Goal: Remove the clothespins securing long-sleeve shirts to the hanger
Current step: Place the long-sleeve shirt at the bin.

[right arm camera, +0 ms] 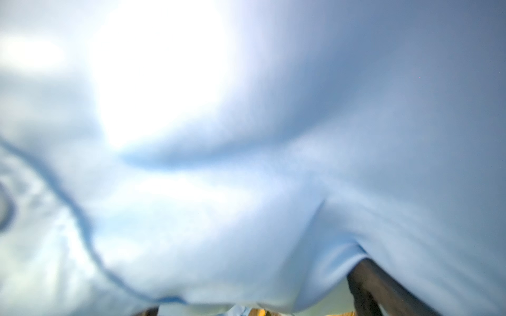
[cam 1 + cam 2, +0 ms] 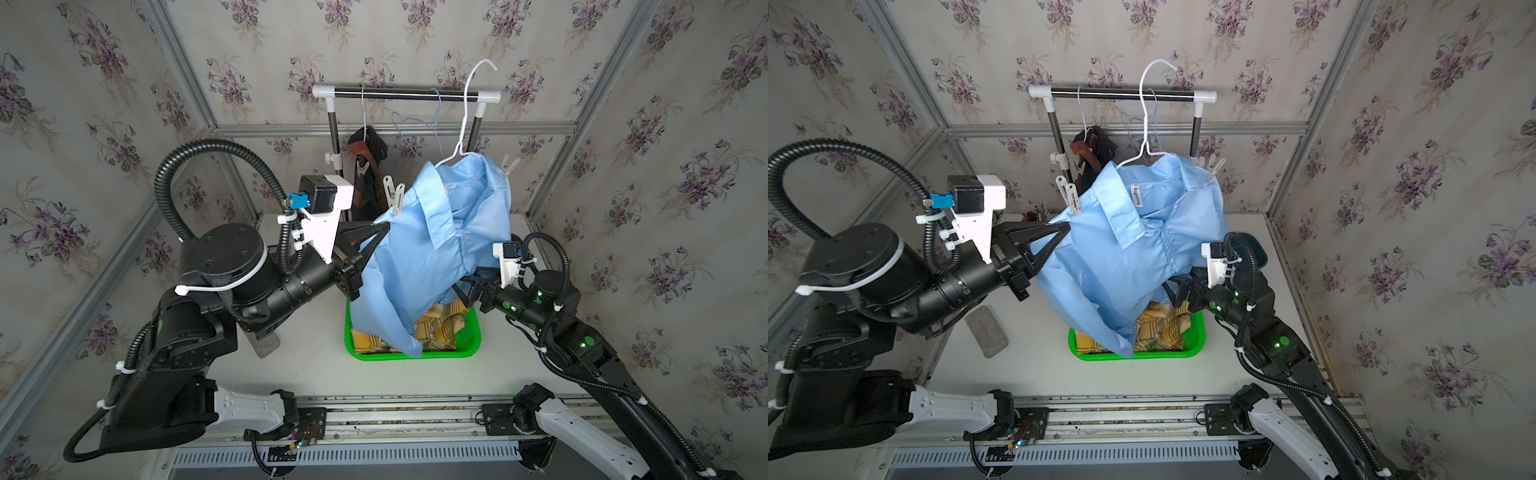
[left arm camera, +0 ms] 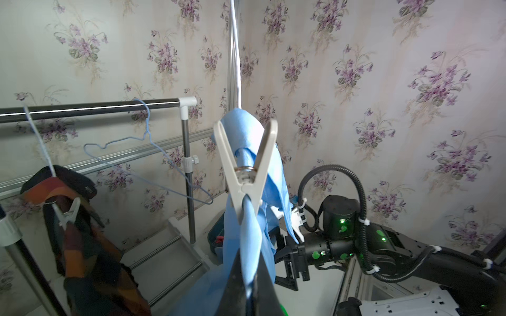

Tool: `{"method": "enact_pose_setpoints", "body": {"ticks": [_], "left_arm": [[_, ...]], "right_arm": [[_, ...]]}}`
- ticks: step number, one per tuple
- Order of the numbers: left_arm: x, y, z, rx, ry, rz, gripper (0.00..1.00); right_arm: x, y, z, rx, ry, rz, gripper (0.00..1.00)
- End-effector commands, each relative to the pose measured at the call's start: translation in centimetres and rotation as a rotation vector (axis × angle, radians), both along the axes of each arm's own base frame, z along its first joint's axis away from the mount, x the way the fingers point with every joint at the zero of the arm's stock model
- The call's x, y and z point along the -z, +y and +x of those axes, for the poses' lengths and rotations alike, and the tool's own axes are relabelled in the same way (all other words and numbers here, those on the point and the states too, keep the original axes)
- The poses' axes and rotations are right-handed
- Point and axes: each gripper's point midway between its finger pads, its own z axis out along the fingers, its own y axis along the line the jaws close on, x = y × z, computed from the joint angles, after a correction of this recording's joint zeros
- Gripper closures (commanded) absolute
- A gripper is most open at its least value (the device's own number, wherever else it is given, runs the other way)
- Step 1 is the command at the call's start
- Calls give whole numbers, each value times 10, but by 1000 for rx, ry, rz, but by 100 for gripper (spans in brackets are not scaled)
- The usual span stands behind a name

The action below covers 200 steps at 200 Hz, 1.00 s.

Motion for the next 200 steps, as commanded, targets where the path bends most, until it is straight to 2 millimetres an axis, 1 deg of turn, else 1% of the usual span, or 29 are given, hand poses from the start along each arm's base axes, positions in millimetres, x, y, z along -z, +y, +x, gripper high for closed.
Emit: {"method": "enact_pose_setpoints", "body": {"ticks": [1, 16, 30, 42, 57, 65, 72, 81, 92, 98, 110, 117, 123, 136, 150, 160, 173, 176, 187, 200], "left_arm": [[-8, 41, 10, -156, -26, -73, 100], [-2, 63, 6, -187, -34, -81, 100], [2, 77, 3, -201, -41, -82, 100], [3, 84, 0, -202, -45, -80, 100], [0, 92, -3, -205, -54, -84, 100], [-1, 94, -4, -201, -58, -83, 100], [-3, 95, -6, -195, -61, -86, 100], [-4, 95, -7, -184, -64, -87, 100], [-6, 96, -10, -172, -67, -92, 100], [-8, 97, -11, -167, -70, -95, 100], [-12, 100, -15, -149, -75, -110, 100], [-14, 100, -17, -138, -76, -117, 100], [-16, 100, -19, -127, -77, -123, 100], [-19, 97, -22, -99, -74, -131, 100], [-22, 96, -26, -72, -73, -142, 100], [-24, 95, -28, -58, -74, -149, 100], [-26, 94, -30, -41, -72, -155, 100], [-26, 94, -30, -39, -72, -157, 100], [-27, 92, -31, -30, -70, -160, 100], [-28, 89, -31, -22, -70, -160, 100]], "right_arm": [[-7, -10, -11, 24, -5, 39, 0], [-14, -23, -16, 77, -9, 39, 0], [-21, -41, -16, 170, -28, 31, 0], [-24, -59, -10, 279, -41, 20, 0], [-23, -75, 2, 393, -38, 0, 0], [-25, -80, 11, 439, -36, -8, 0], [-26, -81, 19, 460, -39, -10, 0], [-22, -83, 35, 493, -22, -23, 0], [-9, -89, 59, 537, 18, -44, 0], [1, -99, 73, 566, 41, -34, 0], [18, -120, 101, 567, 78, 71, 0], [25, -127, 115, 546, 95, 140, 1], [33, -128, 126, 547, 104, 147, 0], [42, -117, 147, 525, 105, 131, 0], [43, -87, 164, 453, 84, 133, 0], [46, -70, 177, 440, 78, 106, 0], [50, -49, 191, 389, 83, 136, 0], [49, -44, 193, 377, 80, 145, 0], [55, -24, 201, 338, 91, 149, 0], [64, 7, 201, 264, 112, 141, 1]]}}
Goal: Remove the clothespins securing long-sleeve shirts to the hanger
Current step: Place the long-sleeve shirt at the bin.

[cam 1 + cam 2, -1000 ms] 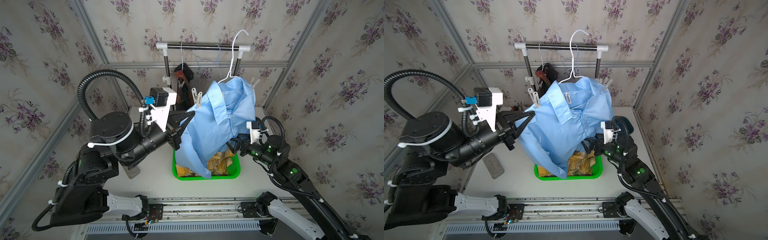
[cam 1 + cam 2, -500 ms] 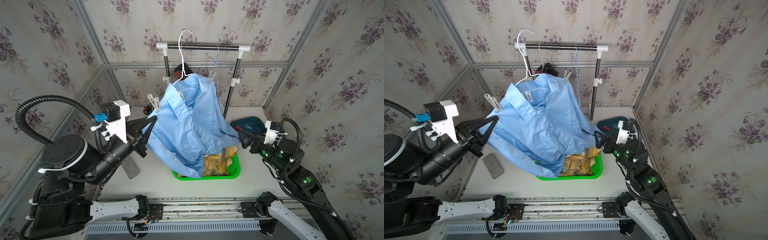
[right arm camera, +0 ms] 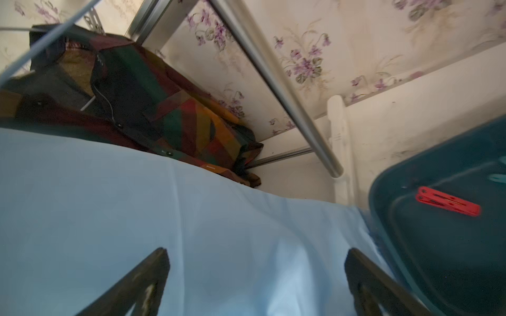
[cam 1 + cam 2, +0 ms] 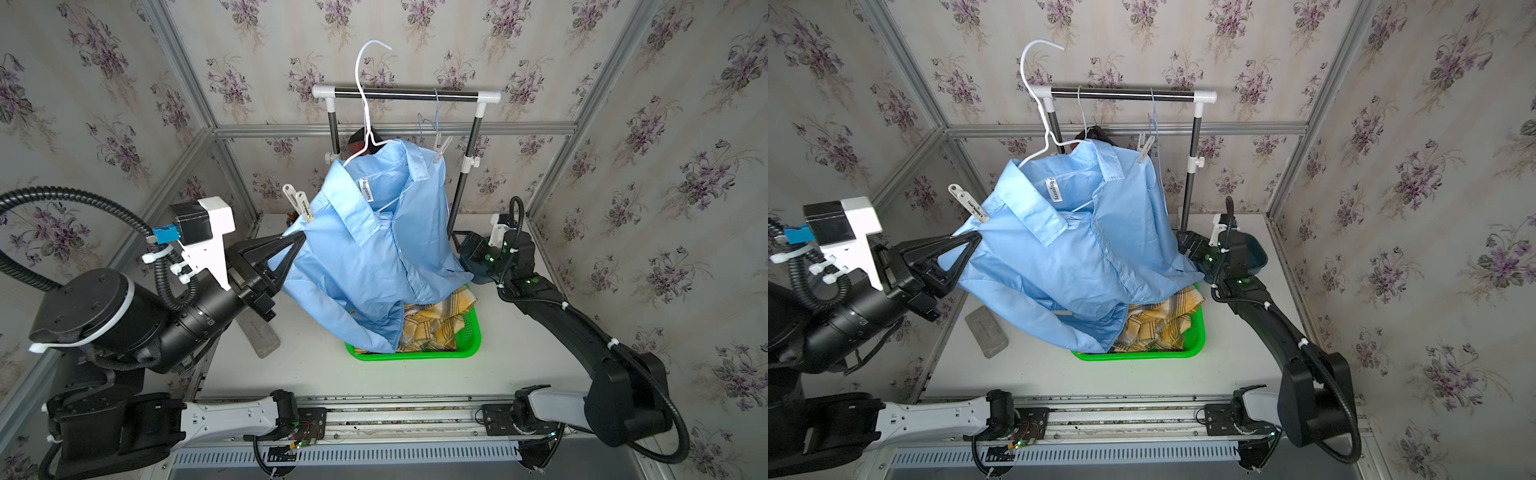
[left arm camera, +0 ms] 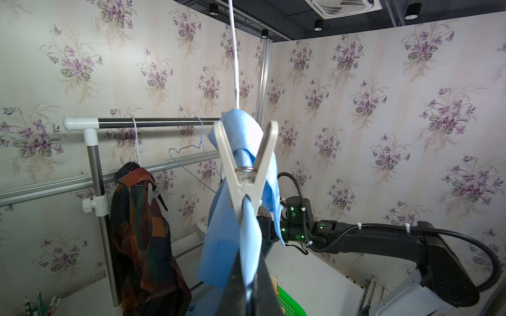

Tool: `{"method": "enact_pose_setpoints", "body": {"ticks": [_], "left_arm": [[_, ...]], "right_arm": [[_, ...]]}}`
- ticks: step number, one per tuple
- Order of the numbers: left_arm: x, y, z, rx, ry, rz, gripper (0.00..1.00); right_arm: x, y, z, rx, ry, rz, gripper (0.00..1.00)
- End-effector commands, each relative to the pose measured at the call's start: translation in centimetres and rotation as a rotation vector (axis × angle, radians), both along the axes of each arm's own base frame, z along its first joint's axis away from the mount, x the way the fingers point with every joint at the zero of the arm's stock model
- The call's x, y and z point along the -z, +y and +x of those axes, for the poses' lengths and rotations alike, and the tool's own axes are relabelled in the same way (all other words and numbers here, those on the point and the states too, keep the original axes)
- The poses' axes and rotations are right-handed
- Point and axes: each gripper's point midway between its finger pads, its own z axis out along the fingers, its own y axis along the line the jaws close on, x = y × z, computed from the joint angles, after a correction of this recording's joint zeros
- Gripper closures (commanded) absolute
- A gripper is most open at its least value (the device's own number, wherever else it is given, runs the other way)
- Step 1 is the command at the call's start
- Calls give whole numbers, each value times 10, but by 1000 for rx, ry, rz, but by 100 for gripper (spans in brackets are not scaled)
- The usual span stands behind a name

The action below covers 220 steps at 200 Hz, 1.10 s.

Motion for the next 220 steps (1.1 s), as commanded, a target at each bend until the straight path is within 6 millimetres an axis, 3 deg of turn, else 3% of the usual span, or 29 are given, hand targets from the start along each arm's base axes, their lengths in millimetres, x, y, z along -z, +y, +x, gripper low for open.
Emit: {"method": "enact_pose_setpoints", "body": {"ticks": [1, 24, 50, 54, 76, 107, 141, 158, 180, 196, 220], "left_arm": [[-13, -3, -5, 37, -12, -54, 100], [-22, -7, -2, 25, -32, -48, 100], [-38, -15, 2, 10, -80, -28, 100], [-41, -17, 2, 10, -89, -26, 100], [-55, -28, 1, 34, -125, -24, 100], [-54, -45, 2, 71, -114, -20, 100], [-16, -71, 12, 86, -26, 36, 100], [13, -84, 20, 77, 26, 76, 100], [49, -97, 27, 66, 77, 115, 100], [75, -106, 33, 56, 98, 150, 100], [112, -121, 44, 52, 106, 205, 100]], "right_arm": [[-19, 43, 9, -97, -82, 68, 2], [-26, 88, -28, -220, -82, 64, 3], [-62, 101, -88, -327, -122, 210, 5], [-67, 113, -104, -371, -120, 225, 5], [-78, 124, -144, -472, -103, 331, 5], [-54, 146, -170, -549, -21, 368, 5], [-1, 144, -171, -530, 85, 336, 5], [34, 129, -168, -470, 162, 324, 5], [70, 77, -155, -269, 213, 282, 4], [70, 35, -145, -139, 193, 255, 3], [53, 0, -140, -31, 141, 201, 1]]}}
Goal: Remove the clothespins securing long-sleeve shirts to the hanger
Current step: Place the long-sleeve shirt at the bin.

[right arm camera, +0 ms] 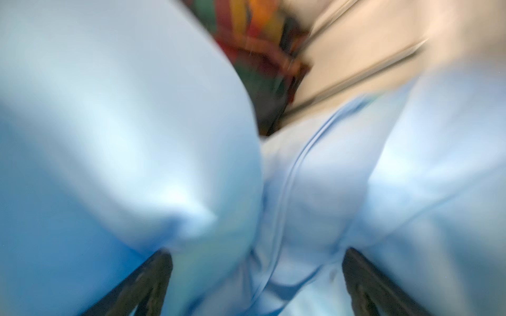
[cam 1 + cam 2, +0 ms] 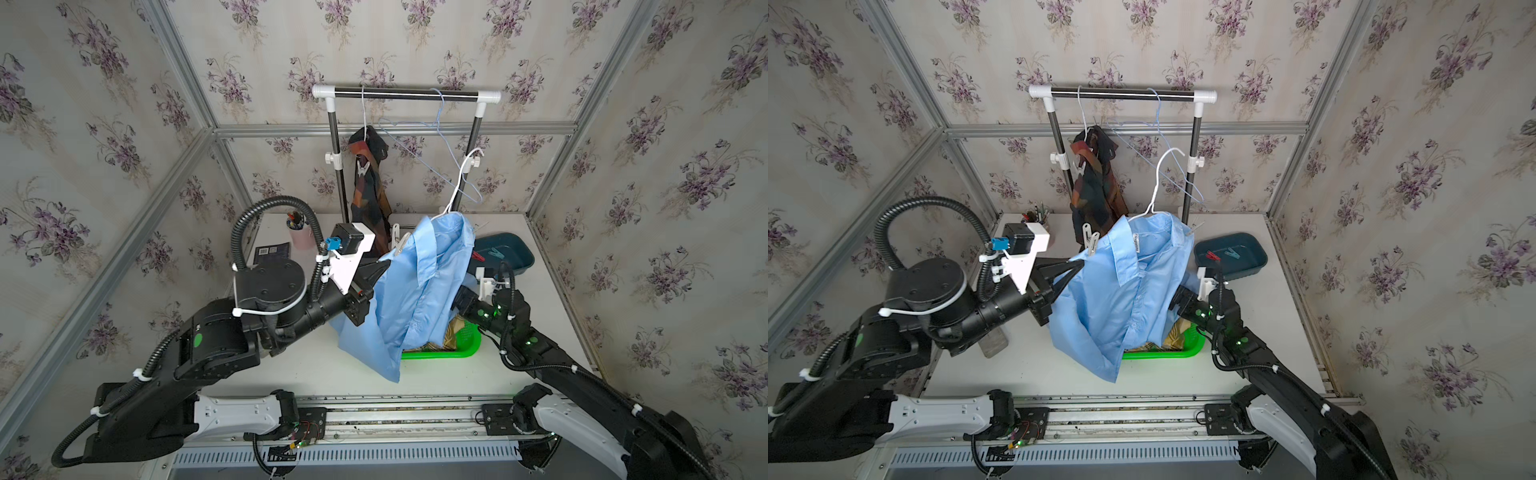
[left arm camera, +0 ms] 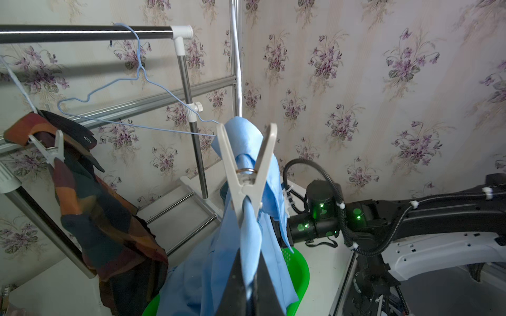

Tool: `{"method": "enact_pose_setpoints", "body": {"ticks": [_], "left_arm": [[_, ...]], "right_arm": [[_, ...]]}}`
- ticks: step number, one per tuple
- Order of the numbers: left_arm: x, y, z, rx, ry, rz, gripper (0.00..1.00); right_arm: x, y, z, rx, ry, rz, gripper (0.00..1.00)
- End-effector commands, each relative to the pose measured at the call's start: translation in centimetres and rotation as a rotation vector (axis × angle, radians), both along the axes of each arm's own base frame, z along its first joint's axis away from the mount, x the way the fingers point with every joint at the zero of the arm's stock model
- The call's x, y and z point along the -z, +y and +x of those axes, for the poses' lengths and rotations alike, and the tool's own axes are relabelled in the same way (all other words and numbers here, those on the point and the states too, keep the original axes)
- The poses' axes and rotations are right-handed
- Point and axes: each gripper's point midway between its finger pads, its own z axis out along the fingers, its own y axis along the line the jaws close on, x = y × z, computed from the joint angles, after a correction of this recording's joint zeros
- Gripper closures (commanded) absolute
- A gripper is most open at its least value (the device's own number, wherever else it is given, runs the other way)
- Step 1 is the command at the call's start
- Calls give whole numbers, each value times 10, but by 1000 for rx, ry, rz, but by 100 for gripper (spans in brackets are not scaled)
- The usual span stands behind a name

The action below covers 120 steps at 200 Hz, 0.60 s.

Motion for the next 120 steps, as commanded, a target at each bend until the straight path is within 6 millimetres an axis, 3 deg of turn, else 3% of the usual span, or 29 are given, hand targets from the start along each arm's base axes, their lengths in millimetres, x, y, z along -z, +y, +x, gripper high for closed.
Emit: {"method": "enact_pose_setpoints", "body": {"ticks": [1, 25, 57, 97, 120], "left_arm": [[2, -10, 11, -16, -18, -69, 100], [30, -21, 26, -16, -52, -26, 100], [56, -30, 47, -24, -164, 19, 100], [85, -41, 62, -32, -399, 133, 100], [82, -44, 72, -59, -504, 174, 100]], "right_arm": [[0, -30, 3, 104, 11, -77, 1], [-6, -61, 7, 224, 30, -122, 1], [-32, -89, 15, 292, -10, -95, 1], [-65, -103, 36, 219, -8, 38, 2], [-78, -110, 49, 216, -30, 94, 4]]}}
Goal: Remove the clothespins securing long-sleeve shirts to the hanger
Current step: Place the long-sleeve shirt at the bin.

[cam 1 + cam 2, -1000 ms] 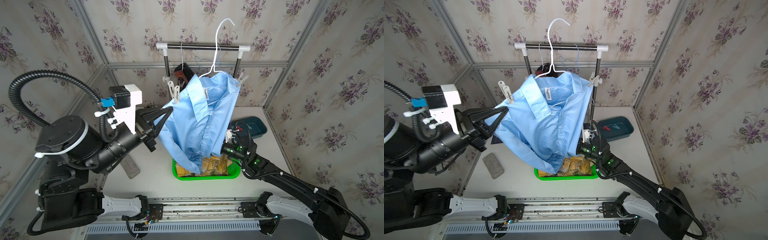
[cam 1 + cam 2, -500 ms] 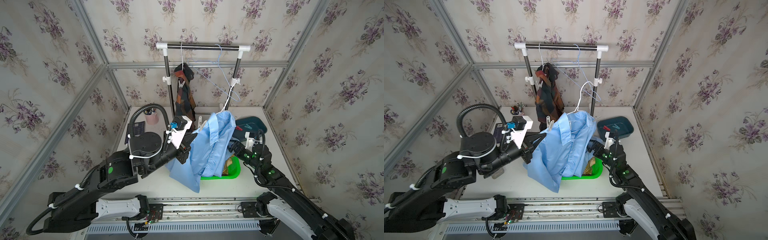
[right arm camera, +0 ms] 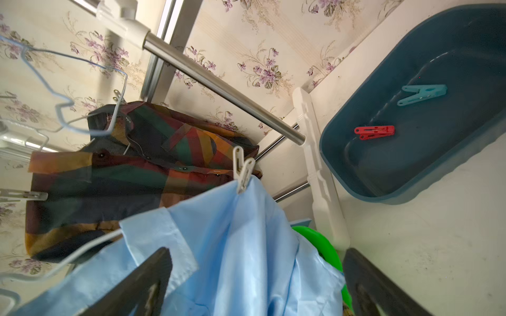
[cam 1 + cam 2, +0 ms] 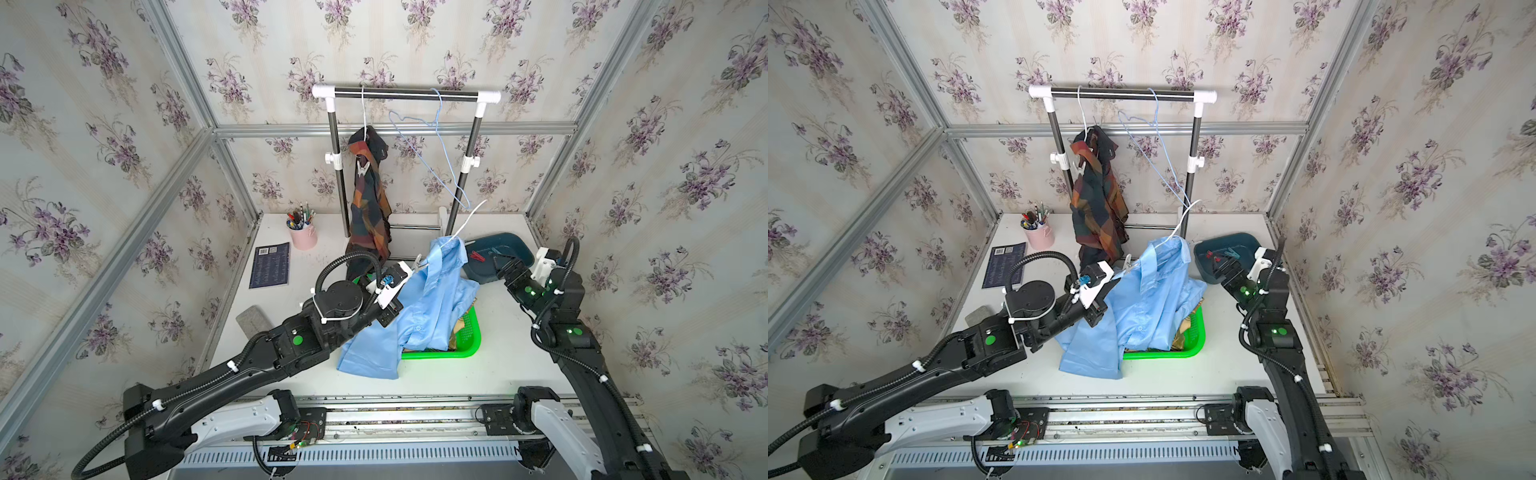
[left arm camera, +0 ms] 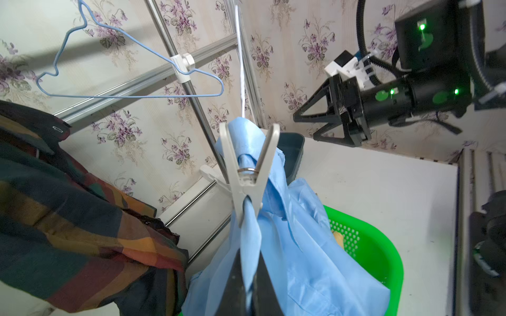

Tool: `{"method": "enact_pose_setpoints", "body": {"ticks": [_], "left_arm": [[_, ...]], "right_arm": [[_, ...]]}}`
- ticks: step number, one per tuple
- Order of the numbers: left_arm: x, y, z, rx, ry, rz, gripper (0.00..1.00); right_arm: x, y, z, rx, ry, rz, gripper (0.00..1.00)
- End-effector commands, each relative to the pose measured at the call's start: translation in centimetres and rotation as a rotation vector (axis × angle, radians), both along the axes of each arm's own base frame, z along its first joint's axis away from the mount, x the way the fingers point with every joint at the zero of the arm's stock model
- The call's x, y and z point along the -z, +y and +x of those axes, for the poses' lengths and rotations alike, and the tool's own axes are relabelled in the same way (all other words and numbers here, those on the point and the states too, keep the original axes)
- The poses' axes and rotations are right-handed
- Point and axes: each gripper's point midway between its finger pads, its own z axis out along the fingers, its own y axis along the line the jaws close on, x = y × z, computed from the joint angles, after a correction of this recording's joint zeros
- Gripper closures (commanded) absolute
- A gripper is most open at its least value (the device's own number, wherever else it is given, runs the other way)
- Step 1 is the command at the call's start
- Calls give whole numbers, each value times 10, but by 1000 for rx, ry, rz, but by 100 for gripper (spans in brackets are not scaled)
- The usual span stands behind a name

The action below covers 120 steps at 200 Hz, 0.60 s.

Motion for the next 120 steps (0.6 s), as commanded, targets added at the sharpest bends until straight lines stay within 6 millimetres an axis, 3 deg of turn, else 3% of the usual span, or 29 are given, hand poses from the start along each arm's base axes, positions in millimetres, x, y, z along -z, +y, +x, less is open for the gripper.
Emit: {"method": "enact_pose_setpoints", "body": {"ticks": [1, 20, 36, 55, 76, 120], "left_arm": [[-54, -3, 7, -10, -274, -64, 100], [-72, -4, 13, -21, -342, -42, 100], [-70, -10, 15, -1, -368, -7, 100], [-45, -15, 14, 24, -352, 37, 100], [-20, -6, 16, -23, -334, 71, 100], [29, -4, -1, -49, -335, 179, 100]], "right_arm": [[-22, 13, 4, -101, -54, 87, 4], [-24, 16, 13, -119, -57, 122, 5], [-23, 18, 19, -129, -59, 153, 6], [-28, 19, 23, -144, -71, 181, 6], [-29, 11, 22, -122, -72, 183, 6], [-8, 12, 25, -161, -15, 215, 12]]}}
